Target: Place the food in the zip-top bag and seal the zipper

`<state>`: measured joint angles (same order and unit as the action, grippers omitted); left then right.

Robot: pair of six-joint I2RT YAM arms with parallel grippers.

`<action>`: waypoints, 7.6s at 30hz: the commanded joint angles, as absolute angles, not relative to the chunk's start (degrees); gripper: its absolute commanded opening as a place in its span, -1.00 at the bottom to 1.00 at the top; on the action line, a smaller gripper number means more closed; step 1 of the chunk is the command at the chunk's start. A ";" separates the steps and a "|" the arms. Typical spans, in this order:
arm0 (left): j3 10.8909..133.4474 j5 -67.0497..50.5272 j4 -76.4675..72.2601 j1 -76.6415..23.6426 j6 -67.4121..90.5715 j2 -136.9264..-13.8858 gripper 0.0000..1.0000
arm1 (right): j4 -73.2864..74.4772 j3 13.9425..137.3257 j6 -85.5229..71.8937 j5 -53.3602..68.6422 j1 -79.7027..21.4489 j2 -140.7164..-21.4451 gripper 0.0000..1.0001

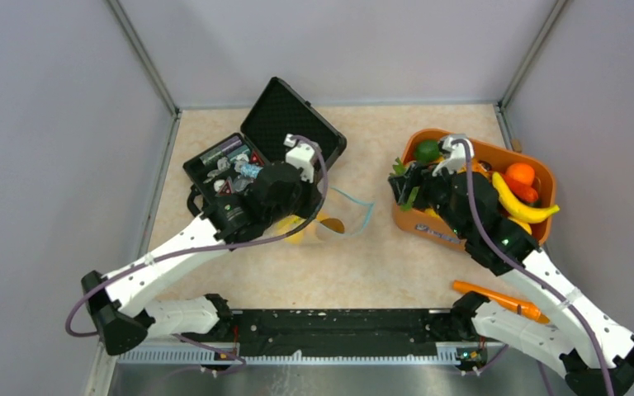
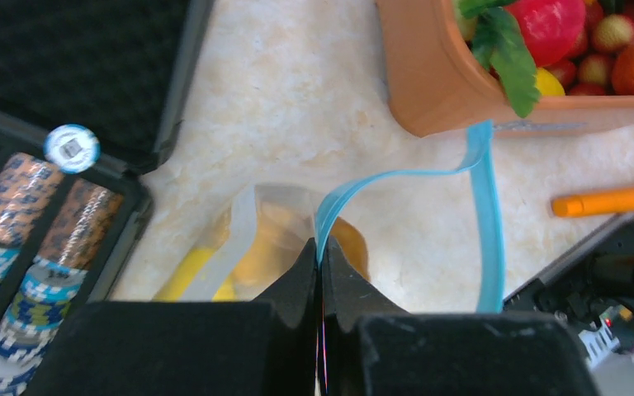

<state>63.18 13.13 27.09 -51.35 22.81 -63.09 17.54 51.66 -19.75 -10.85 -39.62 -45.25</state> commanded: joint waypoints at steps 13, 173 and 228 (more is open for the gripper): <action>72.06 -5.57 34.70 -51.46 18.56 -72.84 -1.00 | 40.08 59.27 -21.01 -9.62 -14.71 -49.98 0.51; 61.20 4.19 21.54 -42.28 35.95 -66.27 -1.00 | 20.42 52.50 -29.58 -23.41 -57.20 -53.58 0.39; 54.92 -4.37 18.27 -42.36 32.96 -61.73 -1.00 | 24.77 67.97 -15.75 -9.59 -46.45 -63.78 0.41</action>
<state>54.81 -6.63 23.77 -42.35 31.18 -60.66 23.97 65.98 -19.03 -11.81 -47.05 -71.72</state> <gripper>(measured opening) 0.001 0.692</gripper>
